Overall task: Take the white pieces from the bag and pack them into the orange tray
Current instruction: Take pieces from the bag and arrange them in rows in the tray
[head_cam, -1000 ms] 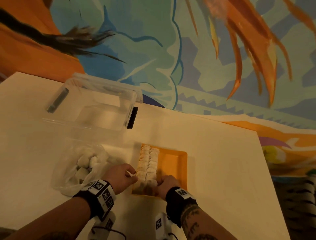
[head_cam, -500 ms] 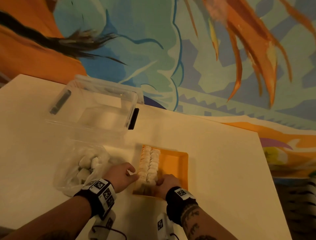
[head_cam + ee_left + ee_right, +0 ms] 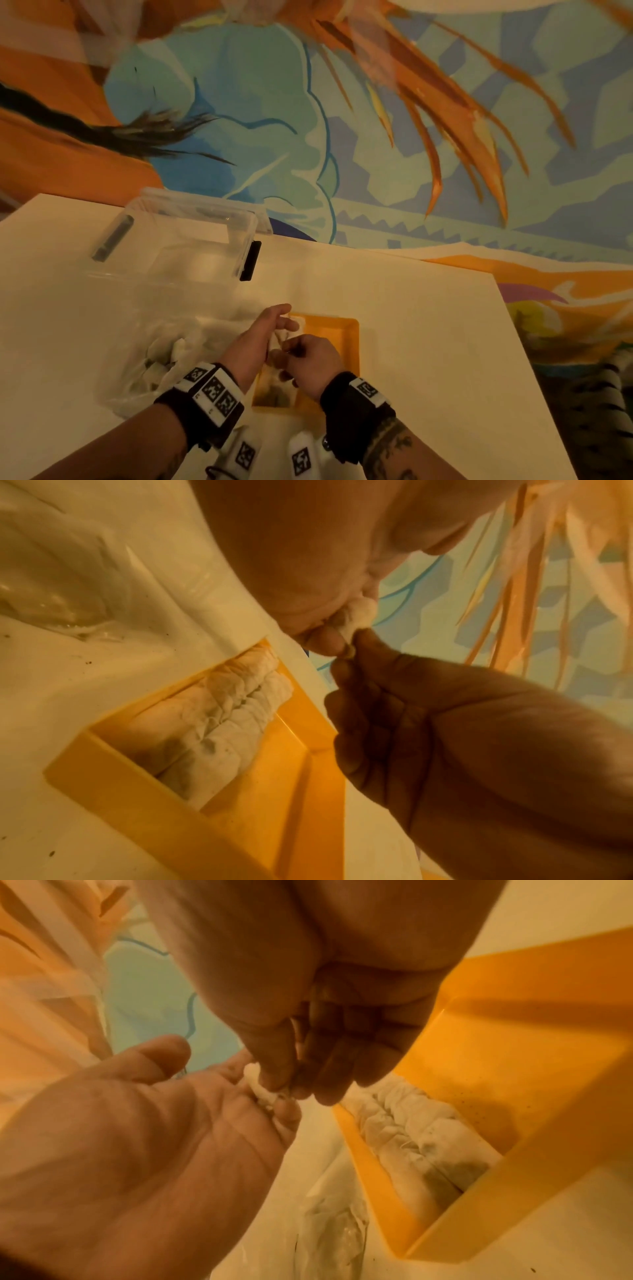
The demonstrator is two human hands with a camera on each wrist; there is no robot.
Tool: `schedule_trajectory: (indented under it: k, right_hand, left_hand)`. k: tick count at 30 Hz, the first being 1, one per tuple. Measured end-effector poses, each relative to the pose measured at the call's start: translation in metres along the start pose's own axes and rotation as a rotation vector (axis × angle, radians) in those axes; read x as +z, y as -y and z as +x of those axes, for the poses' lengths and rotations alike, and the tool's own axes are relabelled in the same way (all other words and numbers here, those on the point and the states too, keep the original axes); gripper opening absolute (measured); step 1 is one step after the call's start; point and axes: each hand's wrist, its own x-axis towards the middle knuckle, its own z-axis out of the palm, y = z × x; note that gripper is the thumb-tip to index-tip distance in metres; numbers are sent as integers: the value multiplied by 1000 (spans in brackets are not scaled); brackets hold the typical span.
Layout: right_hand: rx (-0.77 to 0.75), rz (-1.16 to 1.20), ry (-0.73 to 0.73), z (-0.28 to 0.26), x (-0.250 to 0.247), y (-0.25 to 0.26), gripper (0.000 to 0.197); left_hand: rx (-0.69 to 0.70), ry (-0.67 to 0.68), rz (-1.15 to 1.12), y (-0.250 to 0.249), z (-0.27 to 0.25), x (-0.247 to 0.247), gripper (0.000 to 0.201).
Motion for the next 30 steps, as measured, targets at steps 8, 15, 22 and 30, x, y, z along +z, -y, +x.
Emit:
schedule_trajectory:
  k: [8,15,22,30]
  right_hand:
    - [-83,208,-194,-6,-21,-14,18]
    - [-164,363,-202,-13,-29,-22,34]
    - [-277,172,-205,-9,-34,-23,7]
    - [-199,127,-183,-3,-29,-41,30]
  left_hand:
    - [31,-29,122,0,-9,3,27]
    - [99,-65,279,1,-12,4,18]
    - [141,77,557,13,-13,1,15]
    - [110,14,498,20,-6,6,5]
